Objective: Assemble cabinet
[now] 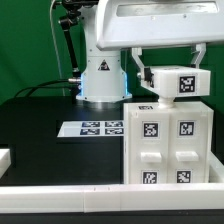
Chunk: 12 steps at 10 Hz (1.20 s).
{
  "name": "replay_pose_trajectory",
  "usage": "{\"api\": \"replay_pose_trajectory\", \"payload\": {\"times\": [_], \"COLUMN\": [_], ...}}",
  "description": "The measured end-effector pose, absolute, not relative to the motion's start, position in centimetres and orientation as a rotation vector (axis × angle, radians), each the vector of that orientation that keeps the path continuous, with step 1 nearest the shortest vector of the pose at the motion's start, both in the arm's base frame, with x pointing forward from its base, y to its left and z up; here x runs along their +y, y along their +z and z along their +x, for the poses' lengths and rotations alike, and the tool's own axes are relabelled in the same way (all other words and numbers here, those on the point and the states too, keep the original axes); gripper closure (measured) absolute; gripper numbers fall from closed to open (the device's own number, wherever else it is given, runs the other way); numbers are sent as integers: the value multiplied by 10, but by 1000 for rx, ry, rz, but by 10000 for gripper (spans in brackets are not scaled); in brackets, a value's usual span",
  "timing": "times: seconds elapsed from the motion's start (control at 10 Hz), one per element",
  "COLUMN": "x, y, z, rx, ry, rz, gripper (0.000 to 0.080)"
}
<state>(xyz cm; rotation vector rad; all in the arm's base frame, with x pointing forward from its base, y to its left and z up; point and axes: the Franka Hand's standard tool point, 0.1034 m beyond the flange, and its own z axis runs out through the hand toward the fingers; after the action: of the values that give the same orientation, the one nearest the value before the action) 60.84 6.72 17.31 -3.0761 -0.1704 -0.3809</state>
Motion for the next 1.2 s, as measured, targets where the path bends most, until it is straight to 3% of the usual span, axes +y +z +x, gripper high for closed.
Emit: {"api": "replay_pose_trajectory", "payload": {"times": [0.8,1.2], "x": [57,57], "y": [164,159], "z": [594,603], "rx": [-177,-180], "ry": [-443,-503], "rz": [-3078,-3075], "gripper": [236,236]}}
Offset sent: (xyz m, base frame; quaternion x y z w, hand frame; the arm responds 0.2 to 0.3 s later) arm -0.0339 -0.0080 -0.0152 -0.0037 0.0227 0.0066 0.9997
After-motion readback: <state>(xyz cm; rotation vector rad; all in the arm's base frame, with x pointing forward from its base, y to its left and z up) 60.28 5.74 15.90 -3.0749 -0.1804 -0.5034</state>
